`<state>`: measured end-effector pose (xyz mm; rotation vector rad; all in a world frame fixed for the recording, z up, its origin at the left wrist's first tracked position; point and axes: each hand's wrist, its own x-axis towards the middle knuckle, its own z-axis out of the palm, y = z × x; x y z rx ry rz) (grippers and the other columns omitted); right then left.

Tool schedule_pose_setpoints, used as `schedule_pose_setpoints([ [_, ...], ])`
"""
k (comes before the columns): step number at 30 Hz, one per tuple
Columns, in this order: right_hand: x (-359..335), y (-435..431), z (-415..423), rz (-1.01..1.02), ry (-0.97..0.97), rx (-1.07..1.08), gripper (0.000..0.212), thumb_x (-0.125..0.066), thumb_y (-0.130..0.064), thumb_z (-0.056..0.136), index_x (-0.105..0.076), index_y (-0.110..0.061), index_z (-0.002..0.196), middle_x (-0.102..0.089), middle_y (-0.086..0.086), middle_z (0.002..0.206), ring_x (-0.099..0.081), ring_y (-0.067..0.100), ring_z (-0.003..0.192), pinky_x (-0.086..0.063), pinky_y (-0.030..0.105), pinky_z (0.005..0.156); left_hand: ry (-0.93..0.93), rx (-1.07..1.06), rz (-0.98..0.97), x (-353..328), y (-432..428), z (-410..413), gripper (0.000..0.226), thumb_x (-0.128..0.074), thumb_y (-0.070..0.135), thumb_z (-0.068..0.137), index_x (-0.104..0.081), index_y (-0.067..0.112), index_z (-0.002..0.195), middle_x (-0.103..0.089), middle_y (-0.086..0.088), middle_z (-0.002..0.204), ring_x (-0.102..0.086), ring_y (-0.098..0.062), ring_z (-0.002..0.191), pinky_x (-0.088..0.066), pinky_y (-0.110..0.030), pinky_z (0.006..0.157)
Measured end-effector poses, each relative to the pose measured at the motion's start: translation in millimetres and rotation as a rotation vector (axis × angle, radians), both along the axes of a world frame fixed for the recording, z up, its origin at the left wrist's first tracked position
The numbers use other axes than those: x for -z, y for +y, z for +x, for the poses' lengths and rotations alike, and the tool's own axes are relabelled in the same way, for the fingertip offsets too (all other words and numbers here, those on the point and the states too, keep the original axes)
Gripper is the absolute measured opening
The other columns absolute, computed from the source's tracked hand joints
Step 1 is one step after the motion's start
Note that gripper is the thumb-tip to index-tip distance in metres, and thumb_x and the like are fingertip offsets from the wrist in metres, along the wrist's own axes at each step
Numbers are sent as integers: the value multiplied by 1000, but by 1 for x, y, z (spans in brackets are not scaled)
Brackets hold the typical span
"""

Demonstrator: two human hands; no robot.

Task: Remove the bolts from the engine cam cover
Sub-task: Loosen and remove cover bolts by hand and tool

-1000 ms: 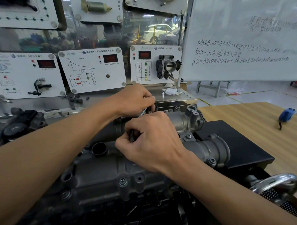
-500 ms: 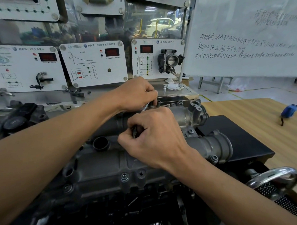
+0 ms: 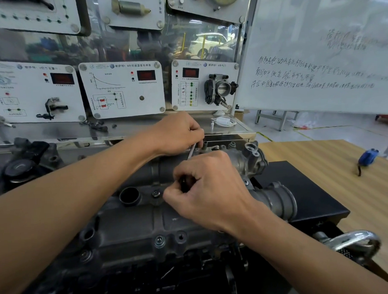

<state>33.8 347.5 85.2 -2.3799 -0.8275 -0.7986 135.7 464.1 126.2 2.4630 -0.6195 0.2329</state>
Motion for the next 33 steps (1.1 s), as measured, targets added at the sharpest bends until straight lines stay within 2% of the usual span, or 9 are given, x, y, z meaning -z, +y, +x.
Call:
schedule_pose_setpoints([
  [5,5,-6,-1,10,-16,-13,21,-55,-28,65,-52,-13,50,-43,-2,45,-42,18,46,-40,33,45,-9,12,-8,4,-1,1,35,-54,22,94,-72,18,65,-50,10,40,-44,-3,41,-32,-16,45],
  [10,0,-58,9,-47,-29,-31,17,-53,-19,67,-65,-13,57,-55,-6,53,-50,14,49,-42,26,49,24,2,-25,5,-1,7,35,-54,22,94,-74,11,67,-58,4,50,-45,-8,47,-38,-28,55],
  [12,-12,-91,15,-113,-2,-7,17,-57,-12,72,-73,-15,68,-63,-9,61,-57,9,57,-49,26,56,66,14,-34,3,-2,6,37,-52,24,95,-75,12,69,-68,4,58,-52,-8,54,-43,-33,59],
  [14,-23,-110,20,-240,26,-37,20,-62,-11,79,-79,-21,86,-70,-14,74,-61,2,67,-49,13,67,101,25,-34,0,0,3,40,-50,30,99,-76,14,74,-71,5,64,-55,-11,58,-46,-37,62],
  [17,-39,-126,37,-319,104,4,28,-65,-15,92,-71,-29,115,-74,-9,91,-64,2,73,-54,23,71,126,54,-25,-2,5,0,43,-45,43,101,-76,19,83,-74,-6,85,-66,-27,78,-54,-39,82],
  [20,-54,-132,57,-353,186,49,45,-68,-21,92,-58,-34,133,-72,-12,97,-59,-10,67,-40,6,65,132,100,-41,-1,10,1,34,-49,42,99,-76,22,92,-74,-7,98,-67,-27,95,-52,-40,89],
  [25,-76,-123,81,-379,341,30,25,-80,-16,80,-76,-24,104,-71,-19,78,-67,-7,74,-43,1,67,100,157,-71,-1,14,9,13,-62,29,94,-74,25,92,-71,12,80,-60,2,72,-46,-14,71],
  [28,-79,-127,97,-229,363,58,18,-84,-12,75,-76,-28,75,-69,-22,61,-66,-8,64,-45,6,60,75,167,-103,0,17,12,9,-67,25,92,-75,30,90,-72,14,79,-62,1,71,-48,-12,67],
  [33,-70,-125,128,-195,397,85,25,-82,-11,77,-71,-33,72,-67,-22,61,-61,-12,60,-41,5,57,37,109,-106,3,15,14,9,-70,30,89,-77,27,84,-69,17,66,-57,4,58,-42,-8,55],
])
